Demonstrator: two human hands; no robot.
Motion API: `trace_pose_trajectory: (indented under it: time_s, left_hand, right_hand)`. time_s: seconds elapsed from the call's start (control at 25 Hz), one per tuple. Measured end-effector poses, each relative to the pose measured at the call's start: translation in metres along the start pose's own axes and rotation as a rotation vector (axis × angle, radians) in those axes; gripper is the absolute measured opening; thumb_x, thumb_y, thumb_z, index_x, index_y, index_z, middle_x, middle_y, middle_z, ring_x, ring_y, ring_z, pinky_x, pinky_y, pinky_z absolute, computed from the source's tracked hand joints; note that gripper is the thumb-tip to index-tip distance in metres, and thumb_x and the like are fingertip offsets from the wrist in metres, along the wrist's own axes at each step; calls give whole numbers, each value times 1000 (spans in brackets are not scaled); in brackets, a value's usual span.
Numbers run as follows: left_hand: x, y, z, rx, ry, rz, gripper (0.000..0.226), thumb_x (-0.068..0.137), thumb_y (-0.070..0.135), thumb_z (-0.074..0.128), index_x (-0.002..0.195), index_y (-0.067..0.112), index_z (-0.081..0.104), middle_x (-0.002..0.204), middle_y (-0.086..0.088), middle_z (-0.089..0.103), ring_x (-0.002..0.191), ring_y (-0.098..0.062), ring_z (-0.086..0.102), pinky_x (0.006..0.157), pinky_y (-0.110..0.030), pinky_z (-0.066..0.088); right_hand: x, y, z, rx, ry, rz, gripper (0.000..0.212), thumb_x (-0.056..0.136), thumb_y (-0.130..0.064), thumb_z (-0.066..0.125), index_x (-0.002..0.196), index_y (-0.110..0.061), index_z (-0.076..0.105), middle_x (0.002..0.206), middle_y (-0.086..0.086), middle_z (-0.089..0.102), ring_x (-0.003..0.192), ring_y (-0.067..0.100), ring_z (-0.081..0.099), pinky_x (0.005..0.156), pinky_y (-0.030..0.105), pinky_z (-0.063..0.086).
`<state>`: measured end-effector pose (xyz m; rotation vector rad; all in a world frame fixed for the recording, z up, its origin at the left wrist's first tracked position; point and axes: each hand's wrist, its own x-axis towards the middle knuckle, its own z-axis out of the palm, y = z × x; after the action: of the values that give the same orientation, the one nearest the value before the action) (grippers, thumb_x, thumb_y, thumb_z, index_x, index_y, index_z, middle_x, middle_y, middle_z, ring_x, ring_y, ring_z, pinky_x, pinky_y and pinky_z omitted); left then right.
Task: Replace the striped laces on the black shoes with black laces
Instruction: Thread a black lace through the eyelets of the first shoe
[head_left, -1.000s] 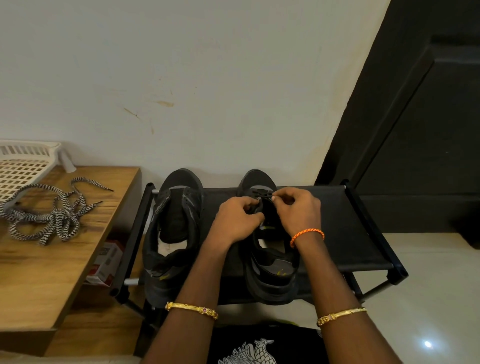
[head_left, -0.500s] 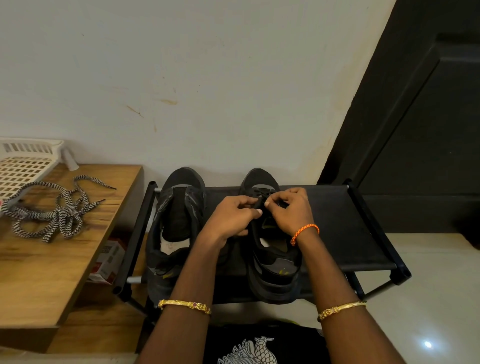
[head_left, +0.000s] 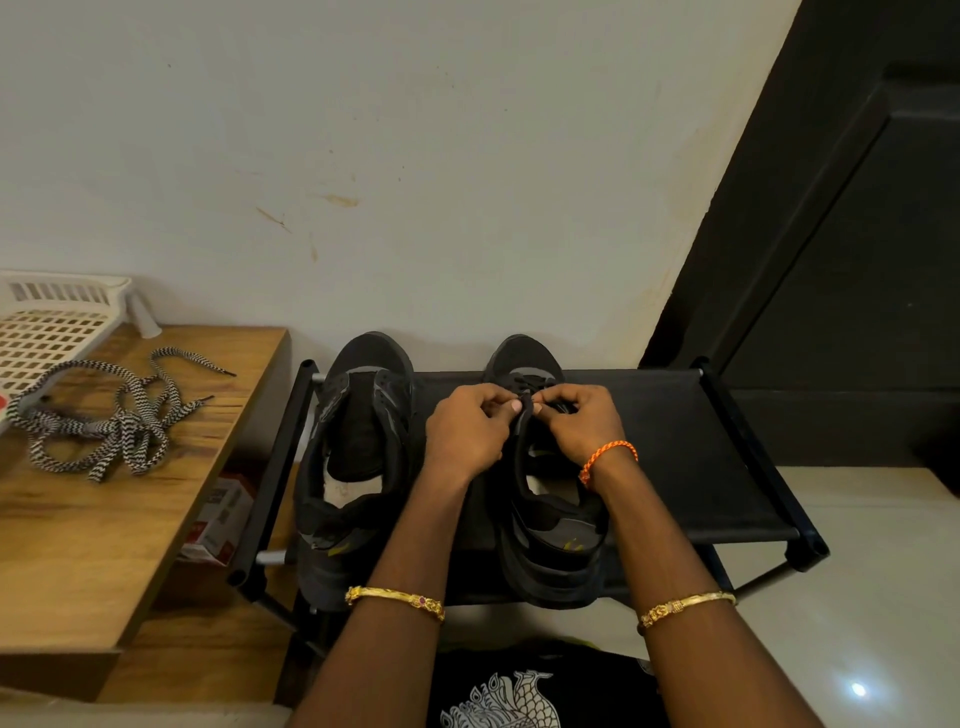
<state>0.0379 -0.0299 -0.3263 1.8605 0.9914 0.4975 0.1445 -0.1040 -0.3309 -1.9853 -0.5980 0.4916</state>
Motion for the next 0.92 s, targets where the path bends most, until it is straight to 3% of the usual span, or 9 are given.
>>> trace_pose_trajectory:
  time_s: [0.12, 0.32, 0.44, 0.56, 0.68, 0.8, 0.92]
  left_hand:
    - [0, 3, 6, 88, 120, 83, 13, 90, 30, 62, 95, 23, 72, 89, 2, 72, 77, -14, 65, 73, -30, 54]
    - [1, 5, 9, 4, 194, 69, 9, 92, 24, 57, 85, 21, 62, 84, 6, 64, 76, -9, 59, 66, -21, 44]
    - [1, 5, -3, -271, 328, 16, 11, 95, 18, 50, 84, 20, 52, 86, -1, 64, 80, -13, 64, 66, -21, 45]
    - [-3, 6, -24, -741, 491, -26, 15, 100, 14, 39, 87, 21, 43, 88, -3, 65, 79, -17, 70, 67, -25, 54]
    - [-4, 7, -40, -971, 578, -29, 18, 102, 12, 31, 89, 21, 39, 75, -1, 58, 56, -12, 65, 62, -29, 57]
    - [-5, 4, -36, -784, 496, -37, 14, 97, 11, 41, 92, 23, 46, 69, 1, 47, 42, -2, 44, 46, -23, 48]
    - [-9, 3, -13, -245, 170, 20, 8, 93, 21, 55, 98, 22, 61, 72, 5, 57, 56, -3, 53, 56, -23, 47]
  right_hand:
    - [-4, -2, -2, -20, 13, -24, 8, 81, -17, 73, 80, -25, 72, 107, 5, 67, 104, 23, 61, 92, 45, 50]
    - [-10, -3, -13, -113, 43, -41, 37, 75, -2, 70, 94, -28, 51, 122, 7, 43, 115, 28, 49, 102, 46, 41]
    - [-15, 1, -19, -90, 77, 3, 38, 74, 2, 67, 96, -23, 49, 121, 11, 41, 113, 31, 49, 100, 42, 44]
    - [-18, 3, -20, -47, 101, 71, 33, 76, 0, 68, 96, -20, 51, 120, 11, 43, 110, 30, 52, 97, 39, 47]
    - [-19, 4, -20, -33, 98, 90, 26, 77, -1, 67, 91, -19, 53, 106, 9, 57, 96, 23, 57, 76, 27, 51]
    - [-20, 4, -21, -50, 64, 86, 23, 79, 0, 63, 88, -19, 54, 76, -3, 53, 68, 9, 52, 49, 13, 35]
    - [-19, 5, -21, -43, 50, 85, 22, 79, 0, 63, 88, -18, 54, 75, -5, 51, 66, 5, 48, 51, 14, 35]
